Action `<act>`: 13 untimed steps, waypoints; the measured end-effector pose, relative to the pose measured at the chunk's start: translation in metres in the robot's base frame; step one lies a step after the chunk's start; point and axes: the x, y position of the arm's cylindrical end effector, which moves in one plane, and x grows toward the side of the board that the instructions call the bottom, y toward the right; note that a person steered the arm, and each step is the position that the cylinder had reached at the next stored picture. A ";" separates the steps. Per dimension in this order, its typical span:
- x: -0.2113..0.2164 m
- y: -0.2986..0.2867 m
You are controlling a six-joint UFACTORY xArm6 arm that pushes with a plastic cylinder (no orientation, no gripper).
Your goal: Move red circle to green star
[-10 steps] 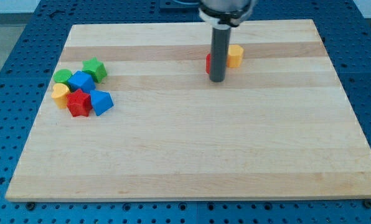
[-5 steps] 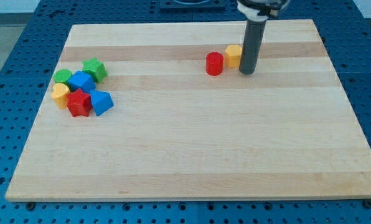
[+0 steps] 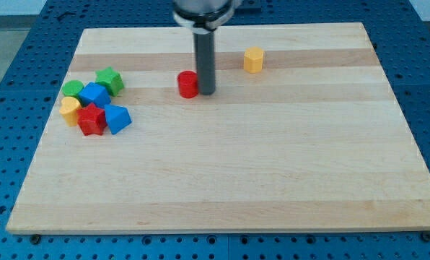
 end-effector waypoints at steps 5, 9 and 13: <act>0.004 0.019; -0.011 -0.049; -0.010 -0.102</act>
